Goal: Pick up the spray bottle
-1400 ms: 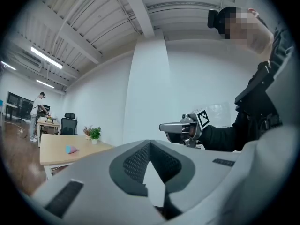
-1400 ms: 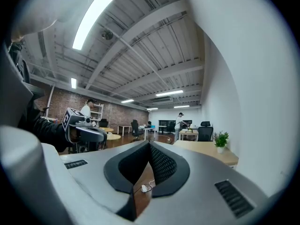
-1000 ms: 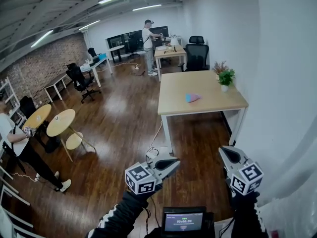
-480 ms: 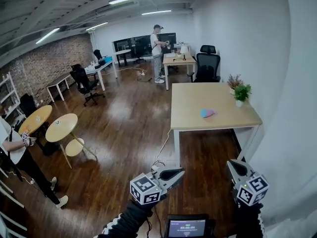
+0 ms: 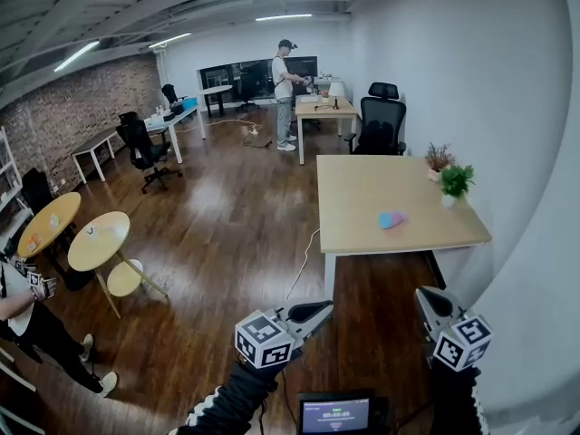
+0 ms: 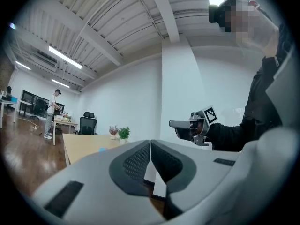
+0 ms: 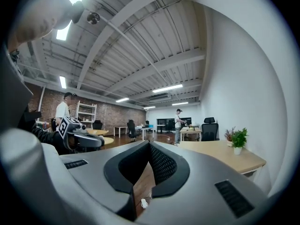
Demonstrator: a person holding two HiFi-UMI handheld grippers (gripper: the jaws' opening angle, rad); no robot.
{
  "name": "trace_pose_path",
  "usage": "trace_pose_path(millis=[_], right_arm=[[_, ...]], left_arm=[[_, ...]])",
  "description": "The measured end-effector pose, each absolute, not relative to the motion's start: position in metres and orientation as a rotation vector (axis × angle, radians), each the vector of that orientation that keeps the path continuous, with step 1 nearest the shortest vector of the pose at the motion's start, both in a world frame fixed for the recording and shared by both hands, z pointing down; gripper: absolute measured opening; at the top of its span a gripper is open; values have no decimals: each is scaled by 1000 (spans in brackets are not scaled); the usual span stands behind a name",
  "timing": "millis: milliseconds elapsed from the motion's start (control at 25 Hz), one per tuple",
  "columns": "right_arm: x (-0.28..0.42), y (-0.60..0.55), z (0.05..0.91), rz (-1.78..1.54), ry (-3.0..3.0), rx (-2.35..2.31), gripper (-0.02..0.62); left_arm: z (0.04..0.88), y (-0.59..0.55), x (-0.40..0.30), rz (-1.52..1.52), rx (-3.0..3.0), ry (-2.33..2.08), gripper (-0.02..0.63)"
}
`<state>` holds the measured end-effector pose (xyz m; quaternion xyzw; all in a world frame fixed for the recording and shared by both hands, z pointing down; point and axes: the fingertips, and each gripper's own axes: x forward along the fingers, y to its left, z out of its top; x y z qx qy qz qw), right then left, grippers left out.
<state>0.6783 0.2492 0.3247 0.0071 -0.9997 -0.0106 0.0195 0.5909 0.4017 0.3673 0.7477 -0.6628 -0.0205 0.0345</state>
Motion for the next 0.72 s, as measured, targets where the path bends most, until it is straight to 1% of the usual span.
trace_pose_path(millis=[280,440,720], right_arm=[[531,188,325,-31,-3129,-14,6],[440,131,325,-47,-3174,-12,6],[266,55,361,7,-3099,33,6]], left_arm=[[370,342,444,-52,2292,-2047,17],[368,298,346,-15,2293,-2095,17],[395,237,159,-25,2232,-2059,17]])
